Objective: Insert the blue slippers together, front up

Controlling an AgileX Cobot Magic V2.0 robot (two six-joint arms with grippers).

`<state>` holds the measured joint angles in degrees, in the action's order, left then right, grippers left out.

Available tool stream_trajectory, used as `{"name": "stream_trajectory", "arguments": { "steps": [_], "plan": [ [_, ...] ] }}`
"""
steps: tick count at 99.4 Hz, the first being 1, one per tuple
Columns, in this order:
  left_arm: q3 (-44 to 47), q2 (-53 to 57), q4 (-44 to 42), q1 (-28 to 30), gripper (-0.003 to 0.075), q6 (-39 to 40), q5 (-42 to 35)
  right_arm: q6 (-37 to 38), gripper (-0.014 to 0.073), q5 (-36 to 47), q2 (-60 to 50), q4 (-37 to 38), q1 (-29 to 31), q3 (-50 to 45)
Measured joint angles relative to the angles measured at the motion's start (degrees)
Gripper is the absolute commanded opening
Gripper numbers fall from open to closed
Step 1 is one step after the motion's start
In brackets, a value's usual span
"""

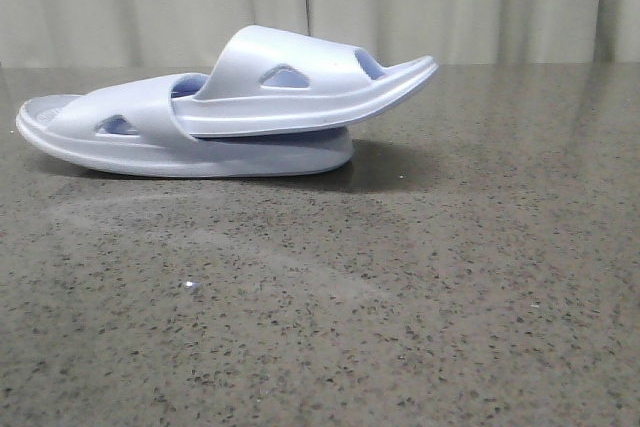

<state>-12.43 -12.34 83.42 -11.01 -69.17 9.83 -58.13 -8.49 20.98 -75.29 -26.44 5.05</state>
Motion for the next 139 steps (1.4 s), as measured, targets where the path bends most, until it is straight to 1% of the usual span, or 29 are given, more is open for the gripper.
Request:
{"name": "stream_trajectory", "arguments": {
  "steps": [53, 61, 66, 68, 71, 73, 74, 75, 78, 79, 80, 81, 82, 85, 86, 92, 99, 110, 125, 139],
  "plan": [
    [0.73, 0.0, 0.0, 0.0, 0.0015, 0.0, -0.2, 0.0, -0.0079, 0.0, 0.0, 0.0, 0.0, 0.0],
    [1.64, 0.0, -2.93, 0.0, 0.0015, 1.15, -0.56, 0.0, -0.0079, 0.0, 0.0, 0.0, 0.0, 0.0],
    [2.19, 0.0, -8.42, 0.0, 0.0015, 6.01, -1.69, 0.0, -0.0079, 0.0, 0.0, 0.0, 0.0, 0.0],
    [2.44, 0.0, -11.88, 0.0, 0.0015, 9.47, -2.03, 0.0, -0.0079, 0.0, 0.0, 0.0, 0.0, 0.0],
    [2.74, 0.0, -17.57, 0.0, 0.0015, 16.89, -3.18, 0.0, -0.0079, -0.03, 0.0, 0.0, 0.0, 0.0],
    [3.0, 0.0, -22.4, 0.0, 0.0015, 20.28, -3.6, -0.1, -0.0079, -0.03, 0.0, 0.0, 0.0, 0.0],
    [3.09, 0.0, -24.09, 0.0, 0.0015, 23.87, -4.09, -0.11, -0.0079, -0.03, 0.0, 0.0, 0.0, 0.0],
    [3.29, 0.0, -27.61, 0.0, 0.0015, 25.67, -4.33, -0.11, -0.0079, -0.03, 0.0, 0.0, 0.0, 0.0],
    [3.64, 0.0, -34.85, 0.0, 0.0015, 34.95, -5.33, -0.11, -0.0079, -0.03, 0.0, 0.0, 0.0, 0.0],
    [3.81, 0.0, -38.48, 0.0, 0.0015, 36.81, -5.46, -0.11, -0.0079, -0.03, 0.0, 0.0, 0.0, 0.0],
    [4.03, 0.0, -40.33, 0.0, 0.0015, 38.6, -5.58, -0.11, -0.0079, -0.03, 0.0, 0.0, 0.0, 0.0],
    [4.14, 0.0, -42.12, 0.0, 0.0015, 42.2, -5.84, -0.11, -0.0079, -0.03, 0.0, 0.0, 0.0, 0.0],
    [4.35, 0.0, -45.65, 0.13, 0.0015, 43.88, -5.98, -0.11, -0.0079, -0.03, 0.0, 0.0, 0.0, 0.0],
    [4.72, 0.0, -52.24, 0.28, 0.0015, 51.65, -6.33, -0.11, -0.0079, -0.03, 0.0, 0.0, 0.0, 0.0],
    [4.89, 0.12, -55.18, 0.43, 0.0015, 53.03, -6.3, -0.11, -0.0079, -0.03, 0.0, 0.0, 0.0, 0.0],
    [5.91, 0.63, -64.31, 1.16, 0.0015, 61.95, -6.3, -0.11, -0.0079, -0.03, 0.0, 0.0, 0.0, 0.0],
    [7.01, 1.88, -70.31, 2.74, 0.0015, 66.38, -6.3, -0.11, -0.0079, -0.03, 0.0, 0.0, 0.0, 0.0],
    [8.92, 5.01, -75.27, 6.77, 0.0015, 68.65, -6.65, -0.11, -0.0079, -0.03, 0.0, 0.0, 0.0, 0.0],
    [12.63, 9.27, -77.83, 11.27, 0.0015, 69.98, -6.69, -0.11, -0.0079, -0.03, 0.0, 0.0, 0.0, 0.0],
    [12.64, 12.46, -78.55, 11.99, 0.0015, 70.3, -4.32, -0.11, -0.0079, -0.12, -0.04, 0.0, 0.0, 0.0]
  ]
}}
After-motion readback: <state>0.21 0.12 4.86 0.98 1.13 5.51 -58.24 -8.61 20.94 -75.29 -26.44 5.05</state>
